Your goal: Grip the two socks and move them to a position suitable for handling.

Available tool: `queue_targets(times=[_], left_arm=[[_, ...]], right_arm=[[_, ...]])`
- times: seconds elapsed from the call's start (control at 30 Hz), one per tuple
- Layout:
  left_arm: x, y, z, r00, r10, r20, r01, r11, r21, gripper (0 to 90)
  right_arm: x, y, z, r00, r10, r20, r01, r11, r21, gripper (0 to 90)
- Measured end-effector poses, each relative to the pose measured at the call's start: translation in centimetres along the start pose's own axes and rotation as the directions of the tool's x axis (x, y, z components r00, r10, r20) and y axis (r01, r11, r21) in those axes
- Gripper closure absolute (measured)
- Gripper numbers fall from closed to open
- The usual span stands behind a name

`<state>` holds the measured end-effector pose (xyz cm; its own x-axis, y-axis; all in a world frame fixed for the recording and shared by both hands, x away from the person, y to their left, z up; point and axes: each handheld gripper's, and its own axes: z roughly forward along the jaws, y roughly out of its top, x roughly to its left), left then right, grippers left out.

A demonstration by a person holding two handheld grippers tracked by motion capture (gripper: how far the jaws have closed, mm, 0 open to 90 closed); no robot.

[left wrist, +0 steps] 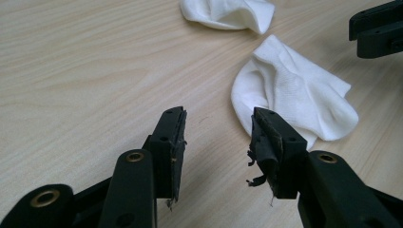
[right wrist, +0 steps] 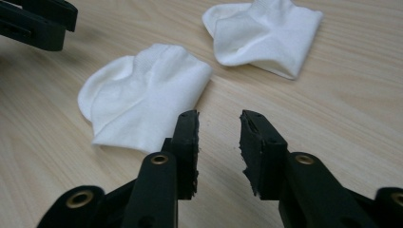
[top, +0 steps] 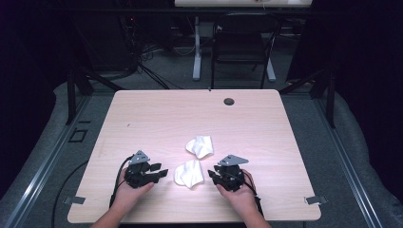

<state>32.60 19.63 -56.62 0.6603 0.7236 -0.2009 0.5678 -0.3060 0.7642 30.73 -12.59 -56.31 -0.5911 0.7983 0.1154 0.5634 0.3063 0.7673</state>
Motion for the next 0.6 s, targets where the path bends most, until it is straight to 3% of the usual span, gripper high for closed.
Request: queue_targets(times=[0.1,0.27,0.37,0.5,0.6], left_arm=[[0.0,0.0,-0.2,1.0,-0.002,-0.002,0.002,1.0,-0.004,55.2],[-0.1,0.0,-0.3,1.0,-0.006,0.006,0.006,0.9999,-0.008,54.9],[-0.1,0.0,-0.2,1.0,-0.001,-0.001,0.001,1.0,-0.004,54.4],[-0.1,0.0,-0.1,0.9997,0.014,-0.021,-0.014,0.9999,-0.002,53.2],[-0.1,0.0,-0.2,0.9992,0.006,-0.04,-0.007,1.0,-0.004,52.2]], right_arm=[[0.4,0.4,0.2,0.9999,0.003,-0.016,-0.003,1.0,-0.007,74.2],[1.4,1.6,0.8,0.9963,-0.067,-0.054,0.069,0.997,0.036,80.3],[1.9,2.3,1.8,0.9965,-0.063,-0.055,0.066,0.997,0.05,78.1],[2.3,3.3,3.0,0.9961,-0.07,-0.054,0.073,0.996,0.056,83.8],[2.3,3.7,4.1,0.9983,-0.032,-0.05,0.035,0.997,0.07,87.5]])
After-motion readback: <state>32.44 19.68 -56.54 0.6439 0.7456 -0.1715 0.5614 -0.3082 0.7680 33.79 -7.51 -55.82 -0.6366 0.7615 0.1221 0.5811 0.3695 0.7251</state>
